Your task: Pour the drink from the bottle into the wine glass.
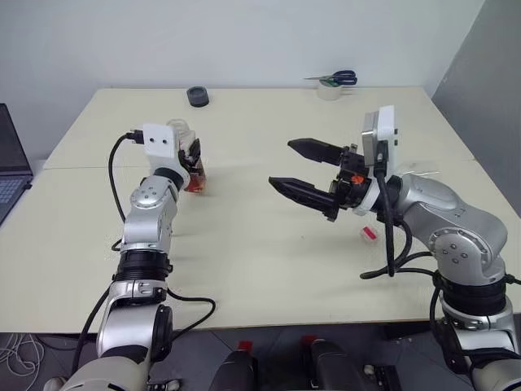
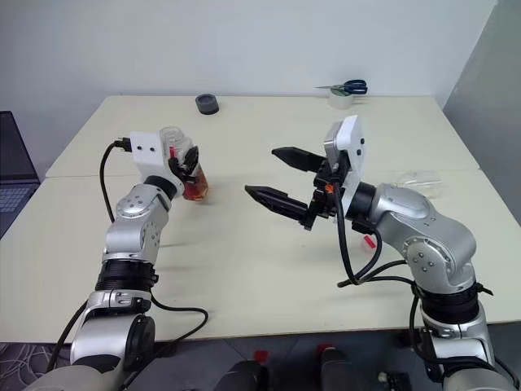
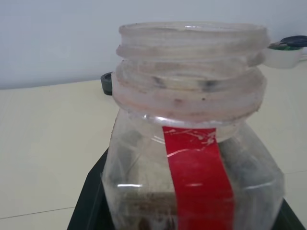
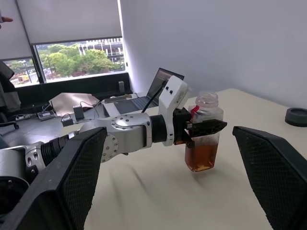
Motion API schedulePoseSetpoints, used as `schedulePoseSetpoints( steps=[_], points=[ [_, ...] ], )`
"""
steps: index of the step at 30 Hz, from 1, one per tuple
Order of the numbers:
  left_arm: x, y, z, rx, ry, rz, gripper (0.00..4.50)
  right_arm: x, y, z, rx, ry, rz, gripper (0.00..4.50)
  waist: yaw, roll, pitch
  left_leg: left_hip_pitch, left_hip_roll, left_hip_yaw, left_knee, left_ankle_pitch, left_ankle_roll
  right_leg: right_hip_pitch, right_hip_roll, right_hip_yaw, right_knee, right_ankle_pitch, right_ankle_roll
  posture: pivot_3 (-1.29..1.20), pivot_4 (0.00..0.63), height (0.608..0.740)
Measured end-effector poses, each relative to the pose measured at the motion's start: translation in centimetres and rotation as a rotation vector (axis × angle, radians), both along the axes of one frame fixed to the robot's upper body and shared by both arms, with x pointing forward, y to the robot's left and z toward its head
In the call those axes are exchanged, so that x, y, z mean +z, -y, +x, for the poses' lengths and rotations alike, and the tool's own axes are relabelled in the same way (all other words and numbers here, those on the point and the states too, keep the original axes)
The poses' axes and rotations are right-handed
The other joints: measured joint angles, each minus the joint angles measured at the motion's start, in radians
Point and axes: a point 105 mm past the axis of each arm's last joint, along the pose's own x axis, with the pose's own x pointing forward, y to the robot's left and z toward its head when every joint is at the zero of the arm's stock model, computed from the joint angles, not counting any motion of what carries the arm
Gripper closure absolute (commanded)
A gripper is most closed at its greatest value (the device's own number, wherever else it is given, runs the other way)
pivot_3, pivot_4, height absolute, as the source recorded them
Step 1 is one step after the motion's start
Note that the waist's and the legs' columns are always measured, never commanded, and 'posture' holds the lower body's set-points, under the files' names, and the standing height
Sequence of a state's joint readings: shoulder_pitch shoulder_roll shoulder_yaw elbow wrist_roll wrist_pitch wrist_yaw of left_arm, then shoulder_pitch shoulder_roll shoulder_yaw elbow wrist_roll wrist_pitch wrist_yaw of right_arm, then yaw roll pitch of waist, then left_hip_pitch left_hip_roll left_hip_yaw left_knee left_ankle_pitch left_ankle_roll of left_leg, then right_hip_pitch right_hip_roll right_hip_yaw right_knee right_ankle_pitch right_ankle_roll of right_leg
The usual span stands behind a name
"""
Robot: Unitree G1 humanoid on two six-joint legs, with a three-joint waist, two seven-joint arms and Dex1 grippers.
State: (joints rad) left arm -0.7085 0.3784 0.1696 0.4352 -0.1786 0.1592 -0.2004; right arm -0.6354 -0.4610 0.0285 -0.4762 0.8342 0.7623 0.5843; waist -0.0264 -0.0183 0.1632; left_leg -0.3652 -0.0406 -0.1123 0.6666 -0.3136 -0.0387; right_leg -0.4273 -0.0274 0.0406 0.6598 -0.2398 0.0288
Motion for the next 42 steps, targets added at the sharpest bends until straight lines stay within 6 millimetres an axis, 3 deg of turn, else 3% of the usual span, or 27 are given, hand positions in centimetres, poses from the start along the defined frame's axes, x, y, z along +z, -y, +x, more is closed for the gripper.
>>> schedulePoseSetpoints(
  steps=[6, 13, 22, 30, 42],
  points=[
    [-1.8, -1.0, 0.2, 0.024, -0.040, -0.023, 2.76, -0.1, 0.1, 0.2, -0.021, 0.009, -0.015, 0.02, 0.000, 0.000, 0.000, 0.000, 0.000, 0.000, 0.000, 0.000, 0.000, 0.000, 0.000, 0.000, 0.000, 0.000, 0.000, 0.00, 0.150, 0.740],
    [-2.0, -1.5, 0.5, 0.025, -0.025, -0.039, 2.76, -0.1, 0.2, 0.4, -0.040, 0.007, -0.011, 0.02, 0.000, 0.000, 0.000, 0.000, 0.000, 0.000, 0.000, 0.000, 0.000, 0.000, 0.000, 0.000, 0.002, 0.000, 0.000, 0.00, 0.150, 0.740],
    [-2.7, -0.9, 0.7, -0.002, -0.033, -0.066, 0.07, -0.1, 0.3, 0.5, -0.048, 0.003, -0.011, 0.00, -0.001, 0.000, -0.001, 0.001, 0.000, 0.000, 0.001, 0.000, 0.000, 0.000, 0.000, 0.000, 0.002, 0.000, 0.000, 0.00, 0.150, 0.740],
    [-6.7, -1.6, -1.6, 0.046, -0.144, -0.087, 0.03, -0.9, 0.8, 0.3, -0.061, -0.015, -0.026, 0.00, -0.001, 0.000, -0.001, 0.000, 0.000, 0.000, 0.000, 0.000, 0.000, -0.001, 0.000, 0.000, 0.002, 0.000, 0.000, 0.00, 0.150, 0.740],
    [-9.3, -1.3, -7.2, 0.040, -0.296, -0.092, 0.03, -4.3, 2.4, -1.2, -0.174, -0.133, -0.009, 0.00, 0.000, -0.001, -0.001, 0.002, 0.000, 0.000, 0.000, 0.000, 0.000, 0.001, 0.000, 0.001, 0.003, 0.000, 0.000, 0.00, 0.150, 0.740]
  ],
)
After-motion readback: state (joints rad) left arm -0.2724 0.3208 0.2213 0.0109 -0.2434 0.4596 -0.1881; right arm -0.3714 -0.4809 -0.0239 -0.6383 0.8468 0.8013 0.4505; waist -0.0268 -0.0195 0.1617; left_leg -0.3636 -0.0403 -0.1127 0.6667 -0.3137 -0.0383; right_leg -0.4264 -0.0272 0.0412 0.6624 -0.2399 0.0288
